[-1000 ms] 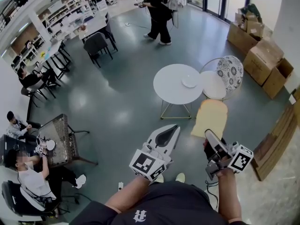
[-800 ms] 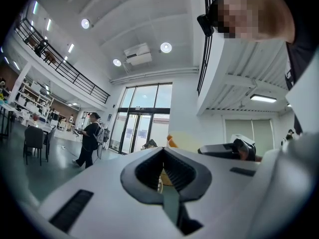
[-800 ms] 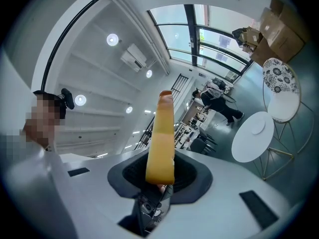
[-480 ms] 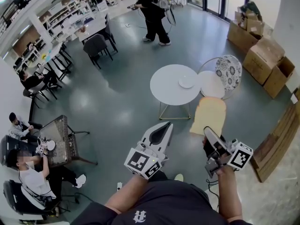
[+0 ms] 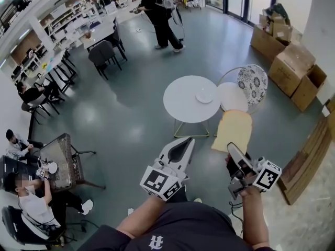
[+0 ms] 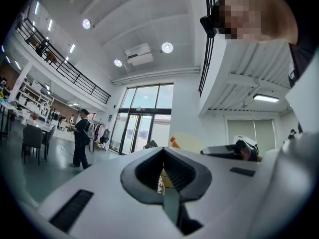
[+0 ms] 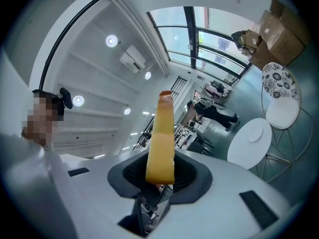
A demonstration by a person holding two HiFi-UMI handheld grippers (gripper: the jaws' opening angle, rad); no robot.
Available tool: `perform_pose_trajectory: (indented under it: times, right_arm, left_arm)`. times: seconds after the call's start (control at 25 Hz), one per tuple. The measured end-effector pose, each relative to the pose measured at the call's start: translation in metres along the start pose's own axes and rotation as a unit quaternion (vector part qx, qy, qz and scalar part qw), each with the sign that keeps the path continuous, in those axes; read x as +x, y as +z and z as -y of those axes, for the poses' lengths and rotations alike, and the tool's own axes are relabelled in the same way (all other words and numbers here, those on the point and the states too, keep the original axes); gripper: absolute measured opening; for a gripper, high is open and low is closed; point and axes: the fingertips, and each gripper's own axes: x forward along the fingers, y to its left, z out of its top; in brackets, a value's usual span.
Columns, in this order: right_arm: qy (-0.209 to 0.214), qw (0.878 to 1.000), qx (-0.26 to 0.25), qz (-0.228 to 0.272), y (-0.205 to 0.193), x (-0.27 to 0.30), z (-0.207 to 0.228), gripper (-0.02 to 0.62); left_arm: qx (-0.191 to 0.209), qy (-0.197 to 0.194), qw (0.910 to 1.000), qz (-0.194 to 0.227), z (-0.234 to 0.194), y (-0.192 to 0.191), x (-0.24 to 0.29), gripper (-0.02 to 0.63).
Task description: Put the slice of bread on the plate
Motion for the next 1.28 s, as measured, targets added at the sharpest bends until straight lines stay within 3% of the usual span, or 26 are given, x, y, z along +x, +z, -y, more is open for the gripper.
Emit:
perform_pose_trajectory:
  times: [0.32,0.8,1.28]
  right_arm:
    - [-0.023,1.000,-0.005,0.004,0.015,0.053,0.035,0.089]
    - [-0.057,0.998,0.003,0.011,0.025,0.172,0.112,0.089]
    - [-0.081,0.996,0.015,0.018,0.041,0.224,0.172,0.089]
  left_arm:
    - [-0.005,-0.019,0.9998,0.002,-0.058,-0.002,0.041,0.006]
    - [-0.010,-0.052,0.9986,-0.007,-0.186,-0.012,0.106,0.006]
    - [-0.020,-0.086,0.9959,-0.016,-0.238,-0.036,0.162,0.006]
